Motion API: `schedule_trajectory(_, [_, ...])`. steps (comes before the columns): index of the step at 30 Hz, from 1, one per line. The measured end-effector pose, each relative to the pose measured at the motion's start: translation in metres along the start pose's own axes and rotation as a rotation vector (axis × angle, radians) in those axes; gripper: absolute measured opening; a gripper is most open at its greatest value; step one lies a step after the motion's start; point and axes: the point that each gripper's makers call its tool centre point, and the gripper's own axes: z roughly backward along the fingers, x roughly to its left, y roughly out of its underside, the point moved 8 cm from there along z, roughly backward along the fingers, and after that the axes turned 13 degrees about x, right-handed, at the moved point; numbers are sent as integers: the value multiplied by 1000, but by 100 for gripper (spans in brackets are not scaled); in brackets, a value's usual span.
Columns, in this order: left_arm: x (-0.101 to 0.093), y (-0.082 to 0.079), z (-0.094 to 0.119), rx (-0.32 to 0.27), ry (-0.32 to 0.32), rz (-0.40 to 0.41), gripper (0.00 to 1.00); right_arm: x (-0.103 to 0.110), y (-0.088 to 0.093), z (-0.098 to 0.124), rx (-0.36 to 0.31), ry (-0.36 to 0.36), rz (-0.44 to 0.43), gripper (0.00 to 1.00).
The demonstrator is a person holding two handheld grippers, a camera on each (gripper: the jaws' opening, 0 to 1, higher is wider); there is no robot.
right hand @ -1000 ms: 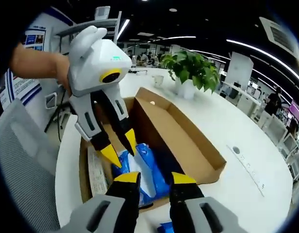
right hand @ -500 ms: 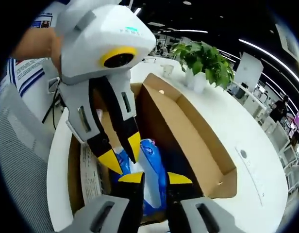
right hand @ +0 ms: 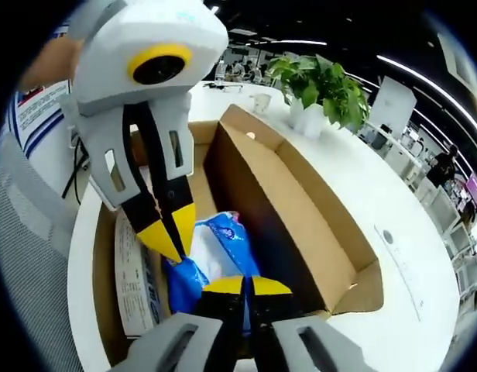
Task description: Operate the shoe box by opening the lid, removing the specified soft item, and placing it in the target area until the item is outside and the box remains undamaged.
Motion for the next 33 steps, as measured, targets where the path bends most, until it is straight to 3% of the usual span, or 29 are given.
schedule_trajectory(15, [-3, 2, 22, -70, -37, 27, 0, -7, -11, 15, -81, 23, -68, 0])
schedule_trajectory(33, [-15, -4, 71, -166, -83, 31, 0, -9, -37, 54, -188, 32, -64, 0])
